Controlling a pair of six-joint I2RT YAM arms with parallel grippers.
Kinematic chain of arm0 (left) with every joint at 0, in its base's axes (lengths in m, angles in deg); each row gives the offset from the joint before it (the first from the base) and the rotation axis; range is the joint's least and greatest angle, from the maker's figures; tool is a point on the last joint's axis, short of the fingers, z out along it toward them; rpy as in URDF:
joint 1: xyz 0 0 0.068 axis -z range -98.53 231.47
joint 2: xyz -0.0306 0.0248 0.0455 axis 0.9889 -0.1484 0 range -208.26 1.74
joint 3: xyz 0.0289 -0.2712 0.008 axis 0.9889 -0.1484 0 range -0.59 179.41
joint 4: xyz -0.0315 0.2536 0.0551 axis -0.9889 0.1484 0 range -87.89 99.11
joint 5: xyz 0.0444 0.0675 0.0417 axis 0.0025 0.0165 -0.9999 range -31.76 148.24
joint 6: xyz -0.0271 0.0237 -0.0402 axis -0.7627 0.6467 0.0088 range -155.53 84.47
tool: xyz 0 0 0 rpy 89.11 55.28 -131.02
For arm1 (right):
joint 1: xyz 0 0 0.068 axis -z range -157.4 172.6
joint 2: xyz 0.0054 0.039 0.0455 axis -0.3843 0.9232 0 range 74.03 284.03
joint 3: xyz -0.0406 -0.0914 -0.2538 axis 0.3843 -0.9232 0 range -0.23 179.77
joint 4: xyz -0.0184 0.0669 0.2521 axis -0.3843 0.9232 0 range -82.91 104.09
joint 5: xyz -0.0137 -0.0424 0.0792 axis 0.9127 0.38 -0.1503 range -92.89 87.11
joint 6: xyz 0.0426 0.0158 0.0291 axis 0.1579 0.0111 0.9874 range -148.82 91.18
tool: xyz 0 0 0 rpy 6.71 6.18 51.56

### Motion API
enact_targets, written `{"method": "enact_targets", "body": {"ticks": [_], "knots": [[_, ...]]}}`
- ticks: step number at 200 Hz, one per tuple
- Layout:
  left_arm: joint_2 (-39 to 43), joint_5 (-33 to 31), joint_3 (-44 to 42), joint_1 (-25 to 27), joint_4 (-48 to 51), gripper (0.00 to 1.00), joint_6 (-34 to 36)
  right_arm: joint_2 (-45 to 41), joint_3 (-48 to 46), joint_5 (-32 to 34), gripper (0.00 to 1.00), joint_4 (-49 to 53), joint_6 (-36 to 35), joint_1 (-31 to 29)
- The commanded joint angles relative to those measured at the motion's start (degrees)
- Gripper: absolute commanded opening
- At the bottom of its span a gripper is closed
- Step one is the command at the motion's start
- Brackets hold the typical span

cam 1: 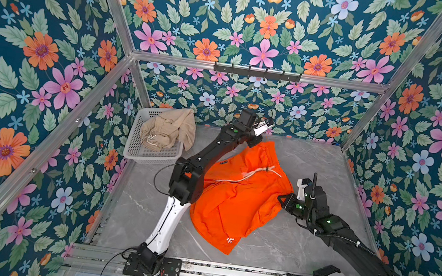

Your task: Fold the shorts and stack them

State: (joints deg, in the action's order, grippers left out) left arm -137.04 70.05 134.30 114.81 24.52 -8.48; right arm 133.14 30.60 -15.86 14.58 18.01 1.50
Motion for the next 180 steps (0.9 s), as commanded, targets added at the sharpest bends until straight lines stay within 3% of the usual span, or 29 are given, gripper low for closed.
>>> {"method": "enact_targets", "body": {"ticks": [1, 23, 54, 78, 100, 123, 180], "knots": [[1.0, 1.8, 1.2, 1.1, -7.8, 0.6, -6.0, 0.4, -2.9, 0.9, 0.0, 3.5, 3.3, 3.6], [9.3, 2.7, -10.1, 1.0, -9.7, 0.6, -9.1, 1.7, -4.5, 0.8, 0.0, 5.1, 3.5, 6.8], [25.2, 1.3, -29.0, -0.6, -4.0, 0.61, -16.1, 2.8, -3.6, -2.6, 0.0, 5.8, 1.7, 7.5], [38.6, 1.6, -45.2, -1.0, -0.5, 0.61, -25.4, 2.9, -1.6, -6.2, 0.0, 5.8, 1.4, 7.5], [49.3, 1.1, -60.5, -1.3, -1.2, 0.61, -39.4, 3.5, 0.6, -7.1, 0.0, 5.7, 1.9, 7.5], [56.3, -0.7, -72.0, -3.2, 0.9, 0.6, -49.5, 4.8, 2.7, -8.2, 0.0, 6.4, 1.7, 7.5], [70.0, 4.4, -95.7, -10.5, -8.2, 0.54, -66.6, 5.7, 2.9, -10.1, 0.0, 7.1, 0.5, 7.5]]}}
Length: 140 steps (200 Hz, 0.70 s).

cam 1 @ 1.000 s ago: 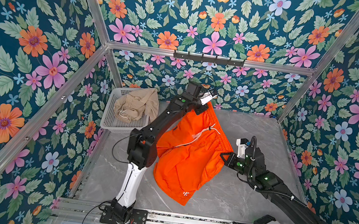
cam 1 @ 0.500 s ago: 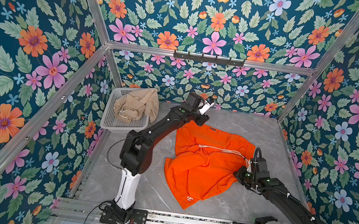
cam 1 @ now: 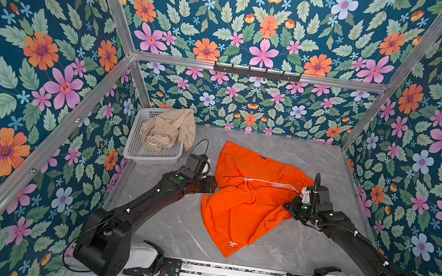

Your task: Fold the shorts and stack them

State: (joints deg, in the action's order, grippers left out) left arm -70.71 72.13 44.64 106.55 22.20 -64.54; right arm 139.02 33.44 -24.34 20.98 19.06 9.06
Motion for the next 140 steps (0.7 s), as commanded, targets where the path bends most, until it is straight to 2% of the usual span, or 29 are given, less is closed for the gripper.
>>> {"method": "enact_targets", "body": {"ticks": [1, 45, 54, 72, 113, 125, 140], "knots": [[3.8, 2.4, -6.3, -2.3, -6.1, 0.54, -10.8, -0.3, 0.1, -1.7, 0.0, 0.7, -0.5, 0.0], [5.2, 7.1, -15.7, -7.4, -15.7, 0.52, -18.1, -2.0, -0.3, -1.6, 0.0, 1.0, -0.7, 0.0], [4.6, 7.1, -16.8, -7.8, -17.7, 0.49, -19.0, -2.1, -0.3, -1.5, 0.0, 0.9, -0.6, 0.0], [2.6, 7.7, -17.6, -8.2, -20.3, 0.43, -19.7, -1.8, -0.4, -1.8, 0.0, 0.9, -0.4, -0.1], [-4.0, 10.5, -17.6, -8.1, -26.2, 0.37, -20.6, -1.7, -0.6, -2.6, 0.0, 0.4, -0.3, 0.0], [-5.6, 10.7, -17.2, -8.2, -27.2, 0.3, -20.6, -1.8, -0.5, -2.8, 0.0, 0.4, -0.3, 0.0], [-6.3, 10.1, -16.1, -8.2, -27.2, 0.1, -20.0, -2.1, -0.4, -3.0, 0.0, 0.5, -0.3, -0.1]]}}
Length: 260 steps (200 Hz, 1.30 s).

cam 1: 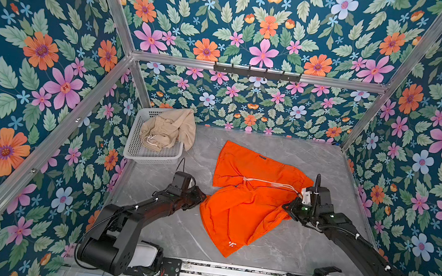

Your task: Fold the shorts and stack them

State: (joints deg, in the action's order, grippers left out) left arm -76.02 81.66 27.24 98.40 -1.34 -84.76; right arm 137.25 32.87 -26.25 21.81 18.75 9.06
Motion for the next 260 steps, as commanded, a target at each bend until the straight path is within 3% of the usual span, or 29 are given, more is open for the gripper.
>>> {"method": "enact_targets", "body": {"ticks": [1, 14, 56, 97, 137, 143, 156, 167, 180, 200, 219, 260], "knots": [[-1.0, 0.5, 1.4, -0.1, -3.6, 0.1, 0.3, -0.3, 0.2, -1.1, 0.0, -0.3, 0.0, 0.0], [-0.2, -1.4, 4.1, -0.2, -1.8, 0.0, 2.2, -0.6, 0.5, -1.5, 0.0, -0.5, -0.3, -0.1], [-2.9, -7.8, 24.4, -3.9, 12.9, 0.0, 18.0, -1.8, 3.7, -4.1, 0.0, 0.4, -0.7, -0.1], [-16.9, -8.6, 44.7, -6.3, 20.3, 0.0, 29.9, -6.1, 0.0, -1.1, 0.0, -0.6, 1.7, 0.0], [-33.3, -5.7, 60.7, -6.5, 26.1, 0.0, 34.7, -4.3, -7.3, 1.4, 0.0, -2.4, 3.9, -0.1], [-34.9, -5.2, 61.9, -6.5, 26.7, 0.05, 35.1, -3.6, -8.1, 1.1, 0.0, -3.0, 4.0, 0.0], [-36.4, -5.0, 62.4, -6.5, 26.7, 0.2, 35.1, -2.4, -9.4, 0.3, 0.0, -4.4, 4.4, -0.1], [-36.1, -5.0, 61.7, -6.5, 26.5, 0.34, 35.1, -1.9, -9.2, 0.1, 0.2, -3.2, 4.2, 0.0], [-34.0, -5.1, 60.0, -6.5, 26.3, 0.42, 34.9, -2.3, -7.3, 1.0, 0.41, 1.1, 3.3, -0.1], [-27.5, -6.1, 55.0, -6.5, 25.7, 0.5, 34.3, -4.1, -3.6, 4.3, 0.56, 9.2, 1.4, 0.2], [-19.5, -6.6, 48.5, -6.5, 25.2, 0.52, 32.5, -4.5, -2.1, 2.2, 0.62, 13.3, 1.3, 2.2], [-1.8, -4.2, 29.3, -6.5, 21.6, 0.52, 21.3, -3.4, -4.0, -0.9, 0.63, 15.9, 3.9, 4.2]]}}
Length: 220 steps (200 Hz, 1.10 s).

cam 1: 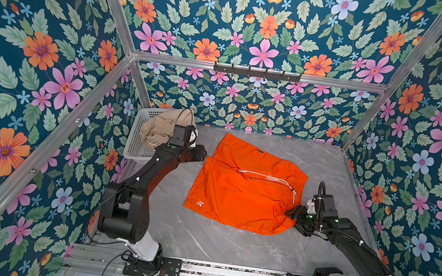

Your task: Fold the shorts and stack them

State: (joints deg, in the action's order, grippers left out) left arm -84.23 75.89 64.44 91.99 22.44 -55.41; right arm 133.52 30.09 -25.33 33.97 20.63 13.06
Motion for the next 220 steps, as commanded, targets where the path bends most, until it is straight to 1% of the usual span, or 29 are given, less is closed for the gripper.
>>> {"method": "enact_targets", "body": {"ticks": [1, 11, 17, 28, 40, 52, 62, 72, 76, 96, 106, 123, 162, 195, 220], "knots": [[6.8, 1.7, -8.4, -0.1, -2.3, 0.52, -8.4, 0.4, -1.3, -1.8, 0.63, 3.7, 2.1, 0.2], [10.1, 1.6, -12.6, -0.1, -2.4, 0.57, -11.4, 0.8, -1.8, -2.0, 0.63, 4.0, 2.6, 0.2], [12.0, 1.1, -14.9, -0.1, -2.2, 0.57, -13.7, 1.1, -2.2, -2.2, 0.63, 3.8, 2.8, 0.2], [15.1, 1.2, -18.9, -0.1, -2.1, 0.56, -17.5, 1.6, -2.9, -2.5, 0.63, 2.7, 3.4, 0.2], [17.7, 1.4, -22.4, -0.1, -1.8, 0.52, -21.1, 2.4, -3.4, -2.7, 0.64, 1.2, 4.0, 0.1], [19.4, 1.5, -25.2, -0.2, -1.4, 0.52, -23.2, 3.5, -3.3, -2.4, 0.62, 0.6, 3.8, 0.2], [20.3, 1.0, -27.1, -0.2, -1.0, 0.52, -24.8, 4.5, -2.9, -1.0, 0.56, 1.2, 3.3, 0.2], [20.7, 0.7, -28.7, -0.3, -0.4, 0.52, -26.5, 5.1, -2.7, 0.3, 0.42, 1.5, 3.0, 0.2], [20.7, 0.7, -29.1, -0.4, -0.1, 0.52, -27.0, 5.1, -2.7, 0.7, 0.37, 1.4, 2.7, 0.1], [20.3, 0.9, -31.2, -0.8, 1.4, 0.51, -28.7, 4.8, -2.8, 0.8, 0.21, 0.3, 2.3, 0.2], [20.1, 0.9, -32.0, -1.0, 1.9, 0.51, -29.2, 4.5, -2.8, 0.3, 0.18, -0.2, 2.3, 0.2], [20.3, 0.7, -33.1, -1.2, 2.4, 0.51, -30.0, 4.0, -2.5, -0.1, 0.16, -0.3, 2.3, 0.2], [21.7, 0.8, -35.7, -1.3, 1.5, 0.49, -34.1, 2.5, -2.3, -0.4, 0.16, -0.1, 2.2, 0.2], [22.0, -2.4, -36.5, -1.4, 1.1, 0.46, -35.4, 1.5, -2.3, -0.5, 0.16, -0.3, 2.3, 0.2], [20.7, -1.1, -37.7, -1.5, -2.0, 0.45, -36.7, 1.4, -2.4, -1.1, 0.11, -0.5, 2.0, 0.2]]}}
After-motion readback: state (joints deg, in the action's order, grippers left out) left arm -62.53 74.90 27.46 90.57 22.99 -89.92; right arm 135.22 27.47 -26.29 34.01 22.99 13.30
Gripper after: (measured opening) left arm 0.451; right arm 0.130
